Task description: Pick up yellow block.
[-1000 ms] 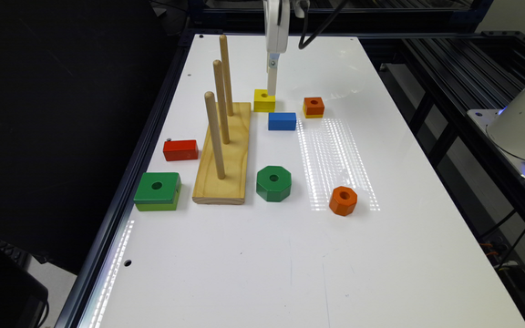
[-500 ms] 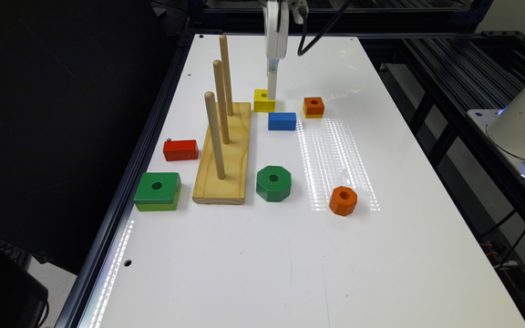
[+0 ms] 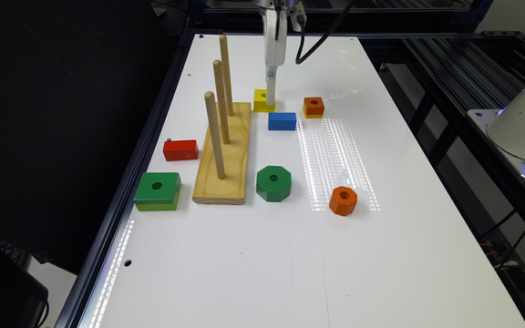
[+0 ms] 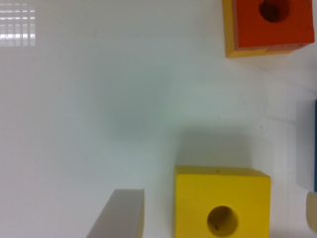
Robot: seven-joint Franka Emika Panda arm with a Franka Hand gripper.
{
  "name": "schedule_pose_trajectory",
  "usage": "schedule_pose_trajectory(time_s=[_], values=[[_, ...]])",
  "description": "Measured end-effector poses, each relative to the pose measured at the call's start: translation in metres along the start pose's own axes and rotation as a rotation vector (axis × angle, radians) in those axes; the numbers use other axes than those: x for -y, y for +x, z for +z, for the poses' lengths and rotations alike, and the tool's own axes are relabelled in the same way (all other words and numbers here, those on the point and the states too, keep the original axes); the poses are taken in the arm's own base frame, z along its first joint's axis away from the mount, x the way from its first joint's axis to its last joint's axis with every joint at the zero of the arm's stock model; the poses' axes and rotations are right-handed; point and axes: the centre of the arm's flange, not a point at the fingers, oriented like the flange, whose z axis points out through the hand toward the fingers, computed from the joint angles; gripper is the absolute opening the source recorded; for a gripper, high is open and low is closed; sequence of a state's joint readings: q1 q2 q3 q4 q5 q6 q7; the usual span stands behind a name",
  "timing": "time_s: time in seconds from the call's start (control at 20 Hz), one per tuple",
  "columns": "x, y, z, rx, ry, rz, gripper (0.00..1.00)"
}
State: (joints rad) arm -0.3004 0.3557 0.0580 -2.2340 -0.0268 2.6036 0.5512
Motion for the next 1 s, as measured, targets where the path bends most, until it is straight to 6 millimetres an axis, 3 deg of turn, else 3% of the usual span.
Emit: schedule_pose_trajectory(time_s=[0.75,1.0], values=[[0.005,0.004,-0.001,-0.007,0.005,-0.003,1.0],[0.006,0.005,0.014,0.001,0.004,-0.003,1.0]])
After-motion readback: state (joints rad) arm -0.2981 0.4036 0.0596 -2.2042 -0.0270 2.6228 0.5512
